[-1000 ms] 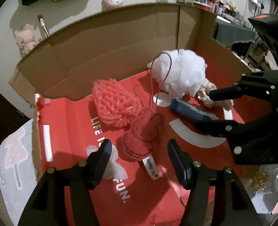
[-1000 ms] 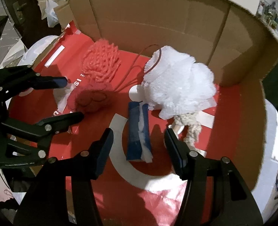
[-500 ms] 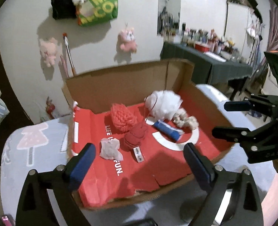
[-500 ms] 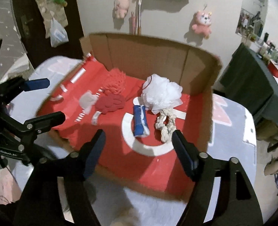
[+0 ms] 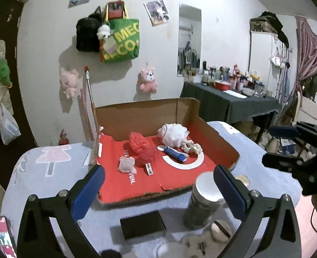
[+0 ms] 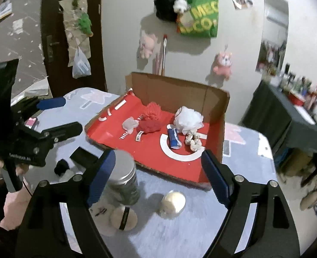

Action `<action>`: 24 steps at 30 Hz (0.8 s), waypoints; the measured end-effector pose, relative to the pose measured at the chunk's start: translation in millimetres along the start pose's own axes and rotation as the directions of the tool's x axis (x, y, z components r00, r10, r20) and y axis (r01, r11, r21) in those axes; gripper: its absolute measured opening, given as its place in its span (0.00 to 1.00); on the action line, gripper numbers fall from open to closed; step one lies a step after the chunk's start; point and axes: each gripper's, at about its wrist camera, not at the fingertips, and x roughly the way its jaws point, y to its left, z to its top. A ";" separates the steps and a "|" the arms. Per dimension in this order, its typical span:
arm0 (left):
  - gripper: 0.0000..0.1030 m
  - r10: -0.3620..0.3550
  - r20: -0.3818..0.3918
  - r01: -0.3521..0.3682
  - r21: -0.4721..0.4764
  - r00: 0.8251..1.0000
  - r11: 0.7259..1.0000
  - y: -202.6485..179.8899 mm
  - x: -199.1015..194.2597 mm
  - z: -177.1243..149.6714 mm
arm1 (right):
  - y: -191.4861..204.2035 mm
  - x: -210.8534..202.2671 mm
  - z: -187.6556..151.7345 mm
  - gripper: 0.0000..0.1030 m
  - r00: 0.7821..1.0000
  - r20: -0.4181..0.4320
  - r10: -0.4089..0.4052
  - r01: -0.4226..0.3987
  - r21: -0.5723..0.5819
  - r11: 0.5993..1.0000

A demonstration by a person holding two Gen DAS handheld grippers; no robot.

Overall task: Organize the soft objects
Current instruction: 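Move both tools back from the box toward the remaining items on the table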

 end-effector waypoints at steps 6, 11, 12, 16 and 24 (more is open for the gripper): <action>1.00 0.014 0.048 -0.014 -0.006 0.999 1.000 -11.4 -24.4 -40.8 | 29.0 -21.0 -42.7 0.86 0.997 0.077 -0.019 0.020 -0.011 1.000; 1.00 0.039 0.061 -0.039 0.001 0.997 0.999 -25.3 -29.6 -74.6 | 41.3 -16.3 -73.2 0.86 0.996 0.087 -0.020 0.018 0.025 1.000; 1.00 0.043 0.058 -0.043 -0.003 0.997 0.999 -27.3 -28.4 -81.3 | 43.4 -13.8 -79.7 0.86 0.996 0.086 -0.029 0.026 0.030 0.999; 1.00 0.018 0.007 -0.018 -0.038 1.000 0.999 -29.9 -14.9 -107.0 | 44.3 -0.5 -104.6 0.86 0.997 0.073 -0.039 0.034 0.065 0.997; 1.00 0.011 -0.069 -0.015 -0.057 0.998 0.998 -26.7 5.8 -139.4 | 33.8 27.4 -138.3 0.86 1.000 0.011 -0.003 0.002 0.116 0.993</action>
